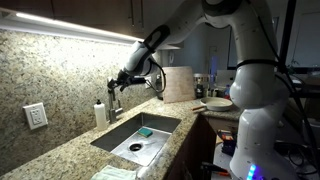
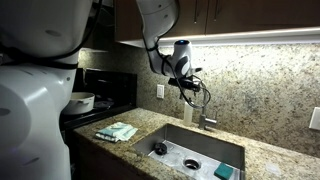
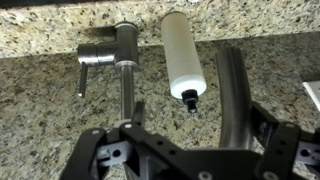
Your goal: Close the faucet and center the spout
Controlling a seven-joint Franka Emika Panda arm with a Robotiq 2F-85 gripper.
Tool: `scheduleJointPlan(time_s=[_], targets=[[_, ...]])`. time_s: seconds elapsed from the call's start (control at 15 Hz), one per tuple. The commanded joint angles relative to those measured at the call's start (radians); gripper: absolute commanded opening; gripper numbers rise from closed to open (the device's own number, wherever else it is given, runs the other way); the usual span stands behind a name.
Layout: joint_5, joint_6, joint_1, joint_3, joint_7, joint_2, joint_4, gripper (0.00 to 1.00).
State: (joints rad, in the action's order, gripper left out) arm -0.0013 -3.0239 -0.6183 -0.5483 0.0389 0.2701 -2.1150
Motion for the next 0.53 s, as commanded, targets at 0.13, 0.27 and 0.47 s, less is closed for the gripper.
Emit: scheduleJointPlan(time_s=[0.13,0.27,0.47], targets=[[0.061,0.028,-0.078,-0.016,0.019,-0.018,-0.004,1.0],[0.088,0.021,-0.107,-0.022,0.018,-0.033,-0.017,1.0],[0.118,0.015,-0.146,-0.026,0.016,-0.053,-0.028,1.0]])
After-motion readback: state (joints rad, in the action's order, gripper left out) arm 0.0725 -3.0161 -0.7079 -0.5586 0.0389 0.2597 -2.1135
